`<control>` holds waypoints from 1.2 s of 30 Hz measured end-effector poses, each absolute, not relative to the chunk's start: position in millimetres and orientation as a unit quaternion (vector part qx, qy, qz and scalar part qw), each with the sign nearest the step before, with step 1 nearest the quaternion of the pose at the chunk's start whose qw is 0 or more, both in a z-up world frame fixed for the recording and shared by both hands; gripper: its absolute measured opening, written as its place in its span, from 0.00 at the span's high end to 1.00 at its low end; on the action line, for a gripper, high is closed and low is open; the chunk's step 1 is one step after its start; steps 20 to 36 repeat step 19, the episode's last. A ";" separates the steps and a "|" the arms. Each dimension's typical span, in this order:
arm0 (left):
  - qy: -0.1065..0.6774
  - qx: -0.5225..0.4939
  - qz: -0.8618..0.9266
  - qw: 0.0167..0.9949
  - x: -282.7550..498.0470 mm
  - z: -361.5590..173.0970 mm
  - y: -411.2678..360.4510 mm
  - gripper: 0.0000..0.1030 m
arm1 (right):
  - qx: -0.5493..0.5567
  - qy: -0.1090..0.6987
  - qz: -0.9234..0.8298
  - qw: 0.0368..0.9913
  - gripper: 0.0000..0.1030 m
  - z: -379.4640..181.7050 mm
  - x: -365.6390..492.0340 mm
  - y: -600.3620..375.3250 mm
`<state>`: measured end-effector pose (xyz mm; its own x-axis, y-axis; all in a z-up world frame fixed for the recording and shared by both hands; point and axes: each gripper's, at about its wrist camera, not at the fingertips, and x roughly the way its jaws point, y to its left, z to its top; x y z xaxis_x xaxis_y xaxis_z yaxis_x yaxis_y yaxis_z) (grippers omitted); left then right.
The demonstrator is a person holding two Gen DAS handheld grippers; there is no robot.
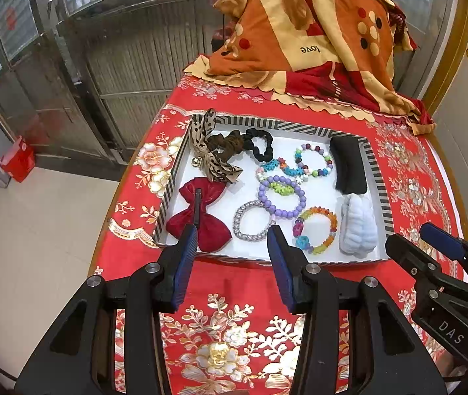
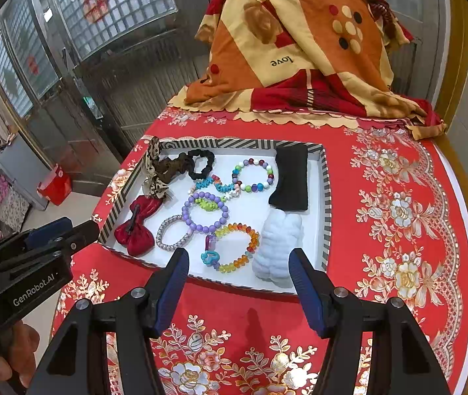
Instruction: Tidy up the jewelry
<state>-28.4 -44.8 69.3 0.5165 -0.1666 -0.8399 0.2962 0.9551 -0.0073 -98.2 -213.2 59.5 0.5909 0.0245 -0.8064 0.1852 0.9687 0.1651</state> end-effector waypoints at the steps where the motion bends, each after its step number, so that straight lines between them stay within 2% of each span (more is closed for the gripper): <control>1: 0.473 0.069 -0.133 0.868 -28.7 69.4 -44.8 0.58 | 0.117 0.451 -0.046 0.884 0.41 58.8 -98.5 -213.7; 36: 0.474 0.076 -0.134 0.867 -26.8 60.5 -52.6 0.58 | 0.124 0.458 -0.047 0.879 0.41 47.9 -100.6 -224.1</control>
